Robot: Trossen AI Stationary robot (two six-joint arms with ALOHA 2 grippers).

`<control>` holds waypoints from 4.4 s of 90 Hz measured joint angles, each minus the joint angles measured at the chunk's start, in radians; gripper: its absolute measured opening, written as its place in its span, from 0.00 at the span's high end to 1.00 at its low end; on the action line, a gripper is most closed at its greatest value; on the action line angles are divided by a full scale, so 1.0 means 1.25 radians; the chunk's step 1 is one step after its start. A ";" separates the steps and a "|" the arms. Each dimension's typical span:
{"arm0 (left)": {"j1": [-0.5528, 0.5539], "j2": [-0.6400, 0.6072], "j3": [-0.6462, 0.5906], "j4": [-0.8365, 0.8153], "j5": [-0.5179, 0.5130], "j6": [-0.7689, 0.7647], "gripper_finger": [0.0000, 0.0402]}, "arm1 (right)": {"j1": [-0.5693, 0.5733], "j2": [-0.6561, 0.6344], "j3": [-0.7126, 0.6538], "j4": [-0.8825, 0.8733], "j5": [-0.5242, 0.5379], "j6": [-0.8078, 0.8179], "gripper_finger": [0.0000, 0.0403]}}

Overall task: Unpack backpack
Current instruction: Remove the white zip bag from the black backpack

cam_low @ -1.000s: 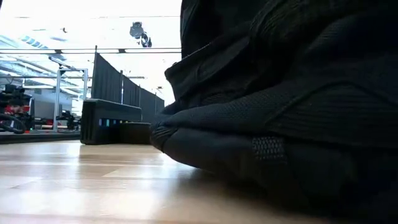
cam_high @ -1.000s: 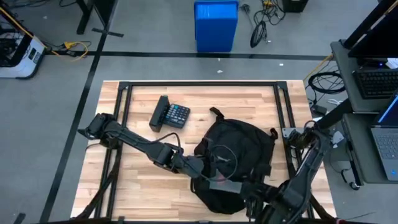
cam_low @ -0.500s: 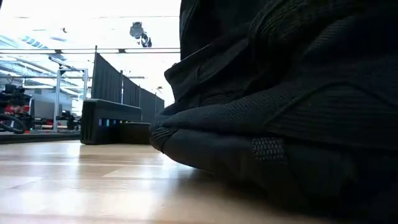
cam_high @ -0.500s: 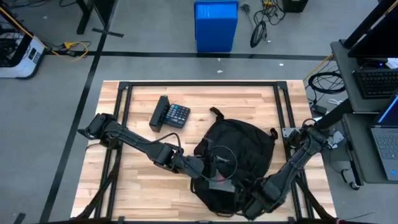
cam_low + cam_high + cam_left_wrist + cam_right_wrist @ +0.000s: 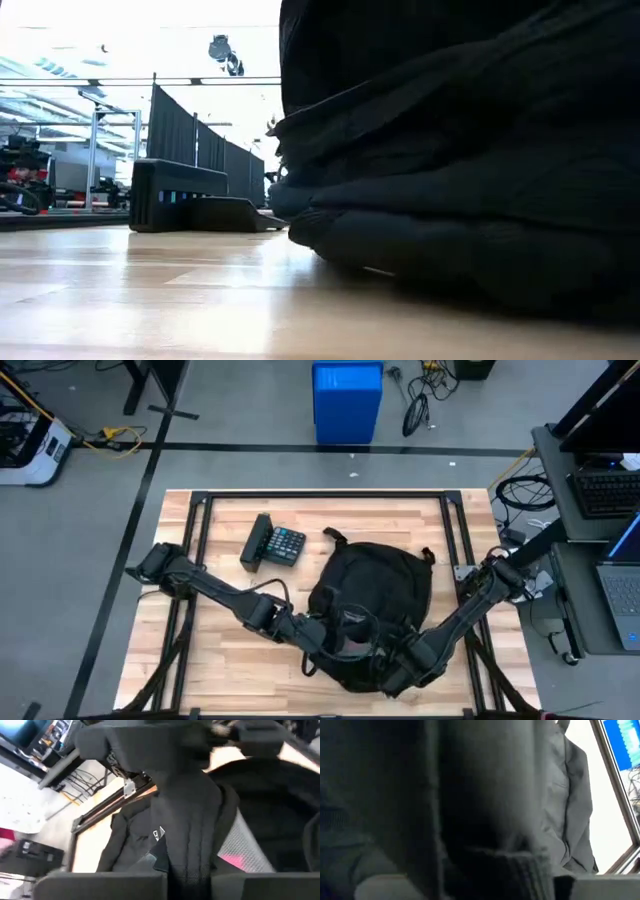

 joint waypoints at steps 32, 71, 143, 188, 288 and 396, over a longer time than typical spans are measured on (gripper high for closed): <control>-0.106 -0.076 0.038 0.040 -0.207 0.054 0.71 | -0.018 -0.009 0.001 -0.001 0.046 -0.002 0.99; -0.145 0.035 -0.004 0.023 -0.121 -0.171 0.72 | -0.010 -0.027 0.001 0.020 0.047 -0.042 1.00; -0.034 0.163 -0.004 -0.320 -0.127 -0.274 0.84 | 0.091 -0.078 0.002 0.042 0.043 -0.085 0.99; -0.016 0.293 -0.001 -0.298 -0.056 0.105 0.83 | 0.089 -0.077 0.002 0.072 0.044 -0.138 0.99; -0.065 0.271 0.123 -0.428 0.080 -0.091 0.51 | 0.091 -0.077 0.003 0.086 0.044 -0.154 0.99; -0.043 0.339 0.112 -0.232 0.021 -0.170 0.53 | 0.088 -0.076 0.002 0.112 0.043 -0.175 0.99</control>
